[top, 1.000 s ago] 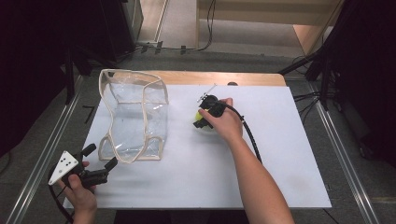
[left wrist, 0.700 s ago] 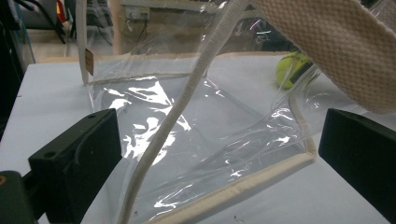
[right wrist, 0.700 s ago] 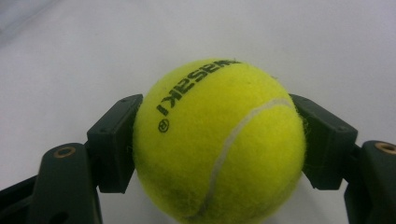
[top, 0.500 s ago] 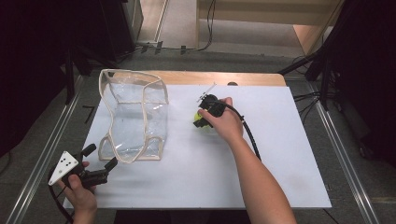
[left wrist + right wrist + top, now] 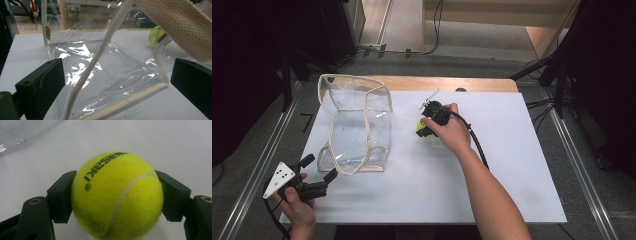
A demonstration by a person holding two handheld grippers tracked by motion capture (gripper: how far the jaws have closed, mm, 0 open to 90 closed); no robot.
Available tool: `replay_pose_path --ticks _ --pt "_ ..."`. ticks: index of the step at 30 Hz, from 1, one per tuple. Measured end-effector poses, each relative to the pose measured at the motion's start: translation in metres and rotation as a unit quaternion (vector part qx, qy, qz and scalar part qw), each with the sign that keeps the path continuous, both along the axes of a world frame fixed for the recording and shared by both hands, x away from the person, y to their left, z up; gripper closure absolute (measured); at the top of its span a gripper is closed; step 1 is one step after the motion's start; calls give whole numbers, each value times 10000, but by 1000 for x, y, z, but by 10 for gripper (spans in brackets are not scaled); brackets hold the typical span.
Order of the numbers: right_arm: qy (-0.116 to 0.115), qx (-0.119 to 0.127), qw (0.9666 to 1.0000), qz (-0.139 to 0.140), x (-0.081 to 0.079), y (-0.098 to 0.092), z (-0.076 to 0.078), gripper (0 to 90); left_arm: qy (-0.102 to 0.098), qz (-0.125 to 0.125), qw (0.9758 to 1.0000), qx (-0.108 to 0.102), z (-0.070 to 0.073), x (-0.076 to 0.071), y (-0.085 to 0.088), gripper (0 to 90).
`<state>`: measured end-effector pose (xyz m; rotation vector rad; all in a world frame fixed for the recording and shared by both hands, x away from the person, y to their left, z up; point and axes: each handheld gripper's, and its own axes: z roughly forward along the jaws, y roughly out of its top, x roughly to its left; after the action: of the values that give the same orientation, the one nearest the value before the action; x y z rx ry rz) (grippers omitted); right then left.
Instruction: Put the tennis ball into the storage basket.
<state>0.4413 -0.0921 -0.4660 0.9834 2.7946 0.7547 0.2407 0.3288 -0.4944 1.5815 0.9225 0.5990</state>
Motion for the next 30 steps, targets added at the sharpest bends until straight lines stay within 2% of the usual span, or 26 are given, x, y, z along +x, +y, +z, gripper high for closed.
replay_pose_path --ticks 1,4,9,16,29,30 --pt "-50 -22 10000 80 0 1 1 236 1 -2 10000 -1 0 0 0 0" --pt "-40 -51 9999 84 -2 4 4 236 8 -7 10000 4 0 0 0 0" --pt "-137 22 9995 276 -4 14 9 237 12 -3 10000 6 0 0 0 0" --pt "-117 -6 9992 389 -8 24 16 237 16 -6 10000 4 0 0 0 0" --pt "-78 226 9965 803 -11 38 30 237 16 6 10000 -25 0 0 0 0" --pt "-49 255 9968 760 -12 40 32 237 17 7 10000 -26 0 0 0 0"
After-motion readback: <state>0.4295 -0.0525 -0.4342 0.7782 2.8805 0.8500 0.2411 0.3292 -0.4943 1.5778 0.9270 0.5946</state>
